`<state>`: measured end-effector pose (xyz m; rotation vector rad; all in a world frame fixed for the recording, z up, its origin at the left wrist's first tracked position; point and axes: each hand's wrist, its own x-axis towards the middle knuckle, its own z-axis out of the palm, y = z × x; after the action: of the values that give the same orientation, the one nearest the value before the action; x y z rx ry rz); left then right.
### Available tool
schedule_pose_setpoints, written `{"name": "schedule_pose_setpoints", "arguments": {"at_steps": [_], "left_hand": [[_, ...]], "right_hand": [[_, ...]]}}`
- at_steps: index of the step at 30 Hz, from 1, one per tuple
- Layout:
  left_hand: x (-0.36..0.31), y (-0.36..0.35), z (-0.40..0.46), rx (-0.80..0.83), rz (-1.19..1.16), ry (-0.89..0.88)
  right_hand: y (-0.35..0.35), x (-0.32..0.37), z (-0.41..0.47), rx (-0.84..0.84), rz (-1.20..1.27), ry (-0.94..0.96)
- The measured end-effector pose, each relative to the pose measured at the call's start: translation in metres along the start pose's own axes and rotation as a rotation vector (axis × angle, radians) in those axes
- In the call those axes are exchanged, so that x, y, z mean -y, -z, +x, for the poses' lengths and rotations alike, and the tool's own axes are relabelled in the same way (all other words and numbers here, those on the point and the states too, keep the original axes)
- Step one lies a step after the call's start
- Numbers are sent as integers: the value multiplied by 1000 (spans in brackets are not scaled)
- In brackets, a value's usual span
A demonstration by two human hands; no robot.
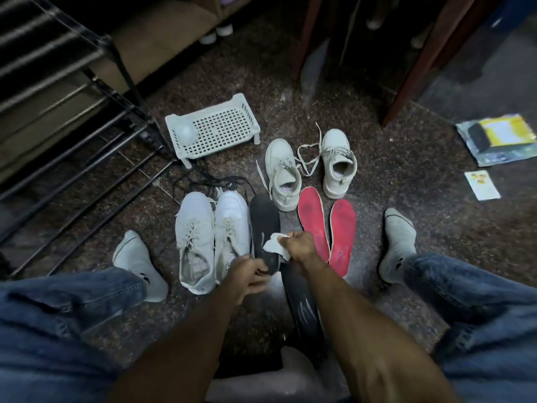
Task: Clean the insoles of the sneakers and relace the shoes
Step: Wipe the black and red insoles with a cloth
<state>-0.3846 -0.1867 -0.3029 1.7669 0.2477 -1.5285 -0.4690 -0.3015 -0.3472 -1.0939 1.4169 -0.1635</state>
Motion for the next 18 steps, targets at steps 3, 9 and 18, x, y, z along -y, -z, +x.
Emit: {"name": "schedule_pose_setpoints", "arguments": {"at_steps": [3,9,18], "left_hand": [[-17,8,-12,56,-26,-61],[-36,14,-18,288,-355,-98],[-43,-10,-21,373,-478,-145]], "right_hand": [[-5,17,-15,23,30,39],[2,41,-30,64,-185,235],[27,87,-59,165,-685,594]]}}
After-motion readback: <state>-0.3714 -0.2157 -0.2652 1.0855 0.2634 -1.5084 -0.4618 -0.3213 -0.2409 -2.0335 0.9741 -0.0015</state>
